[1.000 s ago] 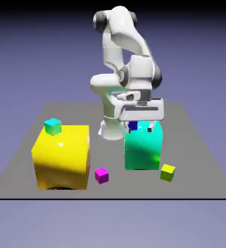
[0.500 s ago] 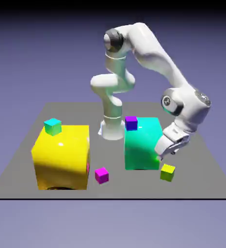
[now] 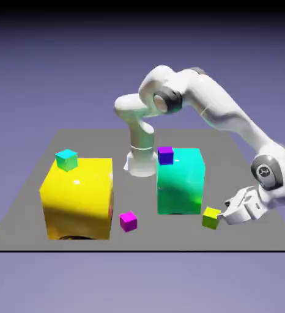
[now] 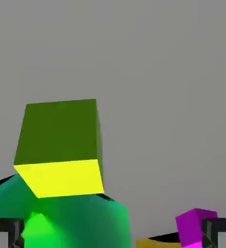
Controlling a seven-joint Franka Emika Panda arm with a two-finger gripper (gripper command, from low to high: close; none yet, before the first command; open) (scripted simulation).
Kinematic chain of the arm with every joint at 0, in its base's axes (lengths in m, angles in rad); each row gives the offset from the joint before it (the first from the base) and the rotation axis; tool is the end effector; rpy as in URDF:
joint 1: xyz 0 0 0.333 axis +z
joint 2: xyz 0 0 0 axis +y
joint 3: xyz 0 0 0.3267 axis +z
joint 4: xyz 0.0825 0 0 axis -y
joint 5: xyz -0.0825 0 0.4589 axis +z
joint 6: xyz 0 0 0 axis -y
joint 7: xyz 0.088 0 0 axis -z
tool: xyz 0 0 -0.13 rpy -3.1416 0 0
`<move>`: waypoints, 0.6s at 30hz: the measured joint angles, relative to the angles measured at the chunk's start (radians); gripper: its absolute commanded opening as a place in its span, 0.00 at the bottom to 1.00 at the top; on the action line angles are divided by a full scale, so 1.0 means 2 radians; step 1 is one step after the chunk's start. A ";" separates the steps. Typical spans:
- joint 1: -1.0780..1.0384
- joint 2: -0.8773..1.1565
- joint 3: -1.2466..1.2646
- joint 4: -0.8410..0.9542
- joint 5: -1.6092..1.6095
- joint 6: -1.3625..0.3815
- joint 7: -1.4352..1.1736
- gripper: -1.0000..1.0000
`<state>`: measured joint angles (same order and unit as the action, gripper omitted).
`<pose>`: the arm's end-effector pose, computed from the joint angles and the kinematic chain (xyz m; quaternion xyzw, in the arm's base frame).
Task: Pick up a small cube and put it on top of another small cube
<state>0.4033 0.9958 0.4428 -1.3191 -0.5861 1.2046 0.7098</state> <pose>0.5243 0.4074 0.0894 0.8668 0.1121 -0.2819 0.3958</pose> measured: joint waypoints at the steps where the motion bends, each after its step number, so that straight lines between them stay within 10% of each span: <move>1: 0.005 0.018 0.005 0.017 -0.007 -0.021 0.000 0.50; 10: -0.020 0.056 0.022 -0.030 -0.033 -0.023 0.026 0.50; 11: -0.025 0.053 0.022 -0.042 -0.033 -0.016 0.029 0.00; 18: 0.010 0.072 0.022 0.048 -0.029 -0.074 0.005 0.00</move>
<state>0.4229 1.1401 0.4867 -1.2223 -0.6442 1.0563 0.7206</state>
